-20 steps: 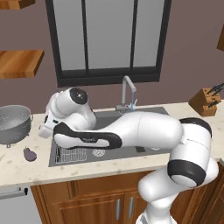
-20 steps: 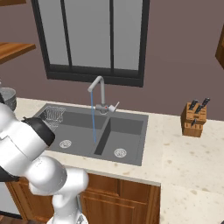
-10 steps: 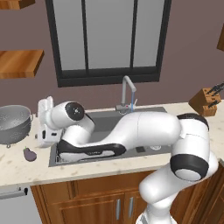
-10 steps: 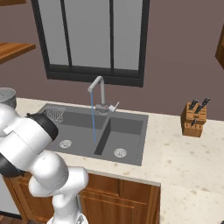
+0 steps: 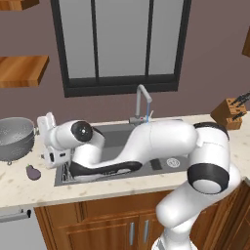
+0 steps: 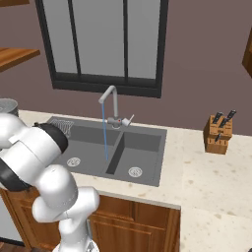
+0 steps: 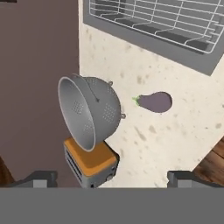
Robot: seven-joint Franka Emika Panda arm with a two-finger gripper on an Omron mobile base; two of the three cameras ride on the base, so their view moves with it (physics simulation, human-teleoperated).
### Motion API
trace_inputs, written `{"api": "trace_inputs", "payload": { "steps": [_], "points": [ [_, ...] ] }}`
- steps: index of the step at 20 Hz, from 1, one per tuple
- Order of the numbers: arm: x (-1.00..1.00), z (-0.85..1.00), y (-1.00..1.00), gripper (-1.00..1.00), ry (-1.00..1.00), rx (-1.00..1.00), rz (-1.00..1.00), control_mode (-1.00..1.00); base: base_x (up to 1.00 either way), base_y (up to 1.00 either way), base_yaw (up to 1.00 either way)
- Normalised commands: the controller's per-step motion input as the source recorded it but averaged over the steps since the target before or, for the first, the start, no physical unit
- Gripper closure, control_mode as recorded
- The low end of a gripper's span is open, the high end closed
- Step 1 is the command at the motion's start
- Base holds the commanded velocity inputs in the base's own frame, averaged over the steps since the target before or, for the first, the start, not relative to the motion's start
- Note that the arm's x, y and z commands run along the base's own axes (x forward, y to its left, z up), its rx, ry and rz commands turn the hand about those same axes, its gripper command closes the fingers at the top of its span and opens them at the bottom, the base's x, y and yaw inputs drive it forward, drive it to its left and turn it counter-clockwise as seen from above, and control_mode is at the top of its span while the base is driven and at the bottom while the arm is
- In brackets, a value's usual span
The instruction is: Turn on the sink faucet. Then move the eggplant from the counter to the sink. Turn off the sink. Move the vegetable from the sink to the pot next to the stove. Finally move the pot to the front left burner.
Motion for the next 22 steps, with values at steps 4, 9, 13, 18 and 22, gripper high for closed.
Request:
{"api": "trace_inputs", "payload": {
  "steps": [4, 9, 13, 18, 22],
  "points": [
    [0.17, -0.03, 0.01, -1.00, 0.24, 0.00, -0.12, -1.00, 0.00, 0.00, 0.00],
    [0.03, -0.01, 0.00, -1.00, 0.19, 0.00, -0.08, -1.00, 0.00, 0.00, 0.00],
    [0.04, -0.13, 0.02, -1.00, 0.08, 0.00, -0.01, -1.00, 0.00, 0.00, 0.00],
    [0.15, -0.24, 0.25, -1.00, 0.13, 0.00, -0.22, -1.00, 0.00, 0.00, 0.00],
    [0.12, -0.30, 0.35, -1.00, 0.16, 0.00, -0.30, -1.00, 0.00, 0.00, 0.00]
  ]
}}
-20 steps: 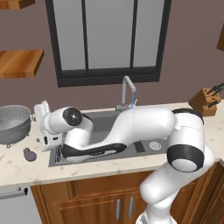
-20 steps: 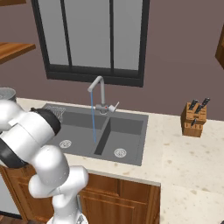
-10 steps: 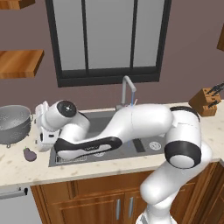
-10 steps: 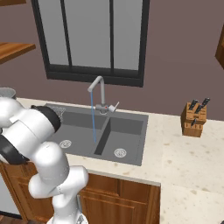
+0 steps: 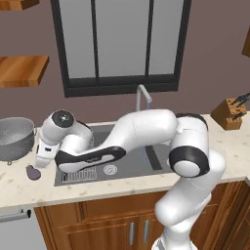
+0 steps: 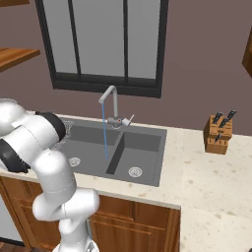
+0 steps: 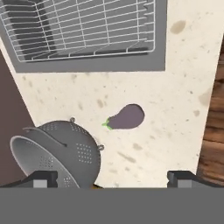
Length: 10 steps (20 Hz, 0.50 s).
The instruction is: Turn on the sink faucet. Then move the eggplant from the counter to the sink. Turn off the sink. Move the vegetable from the sink to the pot next to the stove. Finally move the pot to the front left burner.
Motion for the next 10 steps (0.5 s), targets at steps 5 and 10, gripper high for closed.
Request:
{"api": "trace_inputs", "payload": {
  "steps": [5, 10],
  "points": [
    [0.03, -0.22, 0.32, -1.00, 0.12, 0.00, -0.31, -1.00, 0.00, 0.00, 0.00],
    [0.00, -0.13, 0.23, -1.00, 0.15, 0.00, -0.30, -1.00, 0.00, 0.00, 0.00]
  ]
}}
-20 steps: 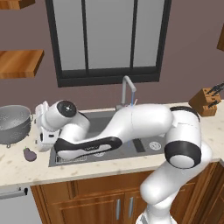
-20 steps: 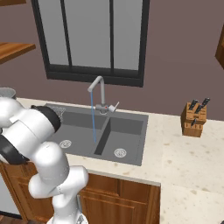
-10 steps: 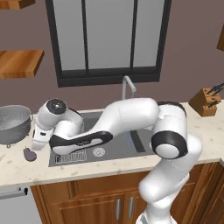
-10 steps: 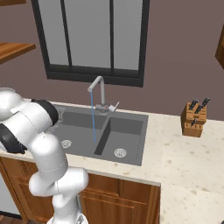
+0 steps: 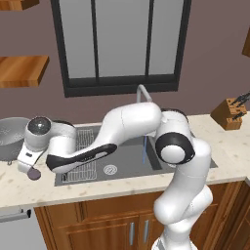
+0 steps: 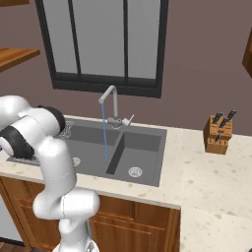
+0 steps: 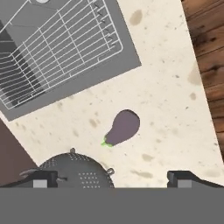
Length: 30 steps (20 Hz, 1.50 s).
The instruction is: Turn on the sink faucet. Then move the eggplant from the counter to the sink. Turn off the sink. Move the vegetable from the sink to the pot next to the stove. Finally move the pot to the front left burner.
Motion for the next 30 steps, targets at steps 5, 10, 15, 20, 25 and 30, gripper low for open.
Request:
{"api": "trace_inputs", "payload": {
  "steps": [5, 10, 15, 20, 25, 30],
  "points": [
    [0.09, -0.07, 0.02, -1.00, 0.24, 0.02, -0.24, -1.00, 0.00, 0.00, 0.00],
    [0.19, -0.12, 0.00, -1.00, 0.17, 0.05, -0.15, -1.00, 0.00, 0.00, 0.00],
    [0.13, -0.27, 0.00, -1.00, 0.08, 0.05, -0.08, -1.00, 0.00, 0.00, 0.00],
    [0.09, -0.32, -0.01, -1.00, 0.02, 0.06, -0.07, -1.00, 0.00, 0.00, 0.00],
    [0.17, -0.25, -0.03, -1.00, 0.04, 0.08, -0.06, -1.00, 0.00, 0.00, 0.00],
    [0.25, -0.30, -0.01, -1.00, 0.03, 0.09, -0.08, -1.00, 0.00, 0.00, 0.00]
  ]
}}
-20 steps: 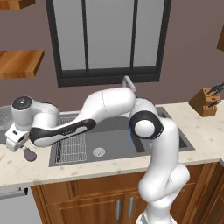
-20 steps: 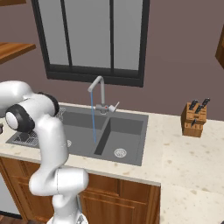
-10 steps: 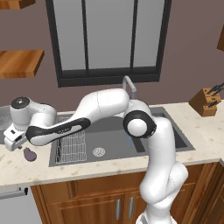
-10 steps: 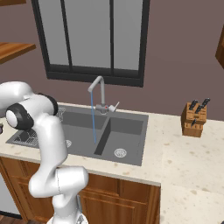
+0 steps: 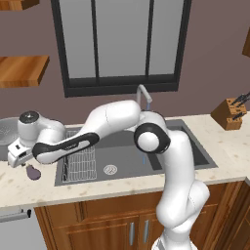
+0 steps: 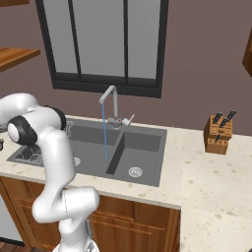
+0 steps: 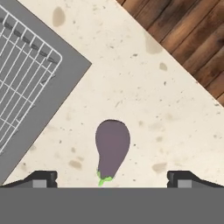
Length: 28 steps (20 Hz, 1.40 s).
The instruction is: Turn on the sink faucet. Then move the eggplant from the counter to the sink. Turn off the sink. Move the vegetable from the sink to the pot next to the stove. Finally move the pot to the front left burner.
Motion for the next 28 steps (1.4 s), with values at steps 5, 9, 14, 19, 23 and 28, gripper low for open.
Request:
{"api": "trace_inputs", "payload": {
  "steps": [5, 9, 14, 19, 23, 28],
  "points": [
    [0.12, -0.29, 0.00, -1.00, 0.05, 0.06, -0.07, -1.00, 0.00, 0.00, 0.00],
    [0.00, -0.21, 0.00, -1.00, 0.14, 0.00, -0.07, -1.00, 0.00, 0.00, 0.00],
    [0.02, -0.21, 0.00, -1.00, 0.10, 0.00, -0.09, -1.00, 0.00, 0.00, 0.00],
    [0.05, -0.23, 0.00, -1.00, 0.06, 0.00, -0.08, -1.00, 0.00, 0.00, 0.00],
    [0.01, -0.20, 0.07, -1.00, 0.01, 0.00, -0.08, -1.00, 0.00, 0.00, 0.00],
    [0.04, -0.18, 0.17, -1.00, 0.02, 0.00, -0.07, -1.00, 0.00, 0.00, 0.00]
  ]
}}
